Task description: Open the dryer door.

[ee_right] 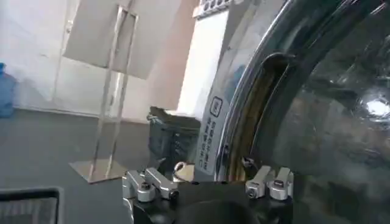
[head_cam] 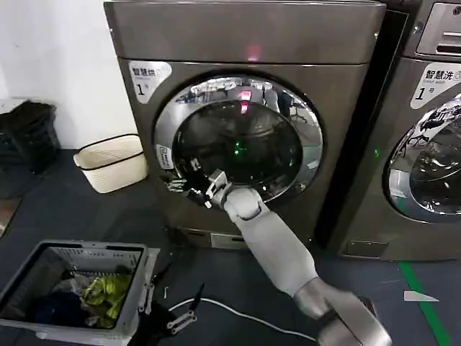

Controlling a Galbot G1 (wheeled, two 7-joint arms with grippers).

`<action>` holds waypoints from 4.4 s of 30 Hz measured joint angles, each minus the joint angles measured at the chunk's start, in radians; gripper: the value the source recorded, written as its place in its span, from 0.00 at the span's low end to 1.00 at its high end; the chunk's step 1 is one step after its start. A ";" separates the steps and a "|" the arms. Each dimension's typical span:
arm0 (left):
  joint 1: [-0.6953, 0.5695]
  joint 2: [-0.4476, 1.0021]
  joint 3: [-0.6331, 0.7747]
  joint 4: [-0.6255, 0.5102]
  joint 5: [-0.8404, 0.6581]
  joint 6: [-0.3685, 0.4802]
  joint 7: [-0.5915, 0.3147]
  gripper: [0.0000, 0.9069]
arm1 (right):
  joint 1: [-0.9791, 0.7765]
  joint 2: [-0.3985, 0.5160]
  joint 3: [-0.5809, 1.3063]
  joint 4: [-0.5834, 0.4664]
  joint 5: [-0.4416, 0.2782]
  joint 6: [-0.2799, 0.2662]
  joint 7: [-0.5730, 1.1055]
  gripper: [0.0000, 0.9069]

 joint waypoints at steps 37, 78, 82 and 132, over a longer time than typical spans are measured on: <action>-0.077 0.028 -0.417 0.047 -0.066 0.211 -0.023 1.00 | -0.146 -0.353 -0.047 0.409 0.351 0.071 -0.693 1.00; -0.468 0.354 0.042 0.194 -0.162 0.126 0.137 1.00 | -1.079 -0.696 1.179 0.824 0.516 0.221 -0.815 1.00; -0.523 0.376 0.146 0.210 -0.171 0.113 0.136 1.00 | -1.239 -0.641 1.415 0.803 0.519 0.304 -0.733 1.00; -1.288 -0.025 0.971 0.766 -0.182 0.113 0.128 1.00 | -1.475 -0.174 2.427 0.657 -0.217 0.121 0.666 1.00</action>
